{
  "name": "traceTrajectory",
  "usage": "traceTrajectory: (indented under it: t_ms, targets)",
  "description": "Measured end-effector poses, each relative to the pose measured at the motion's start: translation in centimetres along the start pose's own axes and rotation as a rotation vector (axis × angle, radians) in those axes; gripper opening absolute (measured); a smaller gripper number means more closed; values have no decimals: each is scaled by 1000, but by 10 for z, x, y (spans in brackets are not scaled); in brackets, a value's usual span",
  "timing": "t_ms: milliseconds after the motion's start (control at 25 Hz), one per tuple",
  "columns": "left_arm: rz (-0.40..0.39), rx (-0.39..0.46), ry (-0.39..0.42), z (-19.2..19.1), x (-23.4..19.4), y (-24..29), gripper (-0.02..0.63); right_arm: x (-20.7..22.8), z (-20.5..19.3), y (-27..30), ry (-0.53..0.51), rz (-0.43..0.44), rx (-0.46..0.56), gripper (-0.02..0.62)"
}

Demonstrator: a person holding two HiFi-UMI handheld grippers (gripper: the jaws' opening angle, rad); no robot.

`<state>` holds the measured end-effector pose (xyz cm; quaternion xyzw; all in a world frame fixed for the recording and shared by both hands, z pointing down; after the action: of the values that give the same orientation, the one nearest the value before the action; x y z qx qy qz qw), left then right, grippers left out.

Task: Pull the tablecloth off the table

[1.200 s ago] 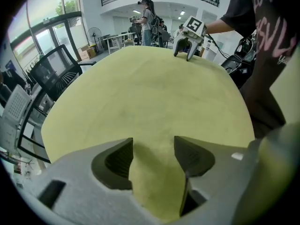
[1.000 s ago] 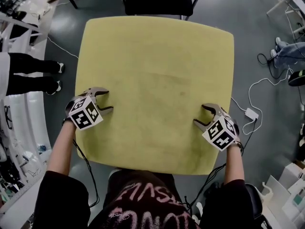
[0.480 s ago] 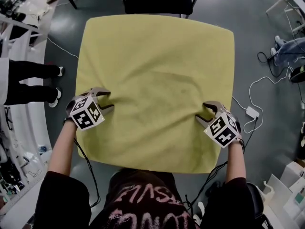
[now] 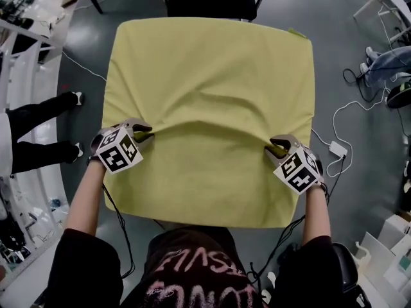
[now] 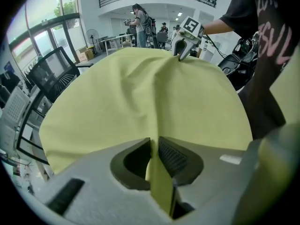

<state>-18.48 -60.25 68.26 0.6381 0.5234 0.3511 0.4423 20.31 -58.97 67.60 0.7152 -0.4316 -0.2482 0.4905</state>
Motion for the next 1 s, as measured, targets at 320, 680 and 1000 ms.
traceTrajectory:
  t_ms: [320, 680, 1000]
  targets:
    - [48, 14, -20, -5, 18, -1, 12, -21, -10, -3, 2, -73, 10, 18]
    - [42, 35, -36, -21, 64, -11, 11, -70, -25, -14, -9, -75, -10, 17]
    - [78, 76, -53, -34, 117, -28, 11, -126, -43, -37, -7, -132, 17, 17]
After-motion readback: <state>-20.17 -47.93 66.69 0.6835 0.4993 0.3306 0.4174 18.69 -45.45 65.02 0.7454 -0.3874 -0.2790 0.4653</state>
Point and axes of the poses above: the fingertips, and each gripper's own axes: y forward along the fingers, x to its right, z out of its top, the point moved 7 cm from there along -y, backward along the fingers, and after that the axes turned 6 degrees about y, right-handed, at the moved point
